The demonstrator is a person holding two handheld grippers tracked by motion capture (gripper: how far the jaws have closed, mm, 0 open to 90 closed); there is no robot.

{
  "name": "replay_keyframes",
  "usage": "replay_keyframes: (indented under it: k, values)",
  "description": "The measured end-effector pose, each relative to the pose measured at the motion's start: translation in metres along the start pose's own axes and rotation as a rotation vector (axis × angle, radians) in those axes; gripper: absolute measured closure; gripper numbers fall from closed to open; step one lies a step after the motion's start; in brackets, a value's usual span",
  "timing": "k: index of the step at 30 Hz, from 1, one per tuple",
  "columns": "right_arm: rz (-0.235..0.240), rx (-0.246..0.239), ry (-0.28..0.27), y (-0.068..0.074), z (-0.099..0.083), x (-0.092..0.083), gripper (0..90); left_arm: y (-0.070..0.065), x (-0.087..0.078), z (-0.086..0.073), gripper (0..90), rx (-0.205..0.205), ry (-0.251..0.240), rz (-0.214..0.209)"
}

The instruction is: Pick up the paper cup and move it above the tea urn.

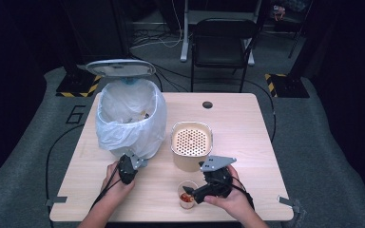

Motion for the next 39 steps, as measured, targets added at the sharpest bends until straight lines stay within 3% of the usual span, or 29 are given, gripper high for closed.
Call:
replay_keyframes:
  k: [7,13,17,18,24,32,36,37,38,39]
  values:
    - [0.063,-0.015,0.045,0.020,-0.024,0.016,0.4,0.000,0.000,0.000,90.0,-0.002,0.000,0.007]
    - [0.064,-0.037,0.090,0.025,-0.040,0.024,1.4,-0.002,0.001,0.000,90.0,-0.016,-0.004,0.001]
    - [0.047,-0.057,0.113,0.025,-0.049,0.029,10.4,-0.003,0.001,0.000,90.0,-0.026,-0.003,-0.005]
    - [0.037,-0.089,0.124,0.023,-0.053,0.030,18.9,-0.002,0.001,0.000,90.0,-0.026,-0.004,-0.005]
    - [0.031,-0.082,0.115,0.020,-0.053,0.029,21.5,-0.002,0.001,0.000,90.0,-0.025,-0.004,-0.005]
    - [-0.021,-0.061,0.104,0.001,-0.050,0.018,22.2,-0.002,0.000,-0.001,90.0,-0.017,0.007,-0.003]
    - [-0.077,-0.040,0.104,-0.021,-0.045,0.002,22.4,-0.002,0.000,-0.001,90.0,-0.015,0.008,-0.004]
    - [-0.077,-0.040,0.104,-0.021,-0.045,0.002,22.4,-0.002,0.000,-0.001,90.0,-0.015,0.008,-0.004]
    - [-0.095,-0.041,0.102,-0.027,-0.043,-0.001,22.4,-0.002,0.000,-0.001,90.0,-0.016,0.008,-0.004]
    - [-0.134,-0.037,0.101,-0.042,-0.042,-0.010,22.4,-0.002,0.000,-0.001,90.0,-0.016,0.008,-0.003]
Point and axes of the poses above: each handheld gripper's, and its own axes: x roughly forward along the jaws, z roughly out of its top, y roughly to its left, the point moved 9 cm from there along x, roughly forward along the jaws, and after that the axes turned 15 degrees about -y, right-handed, at the moved point
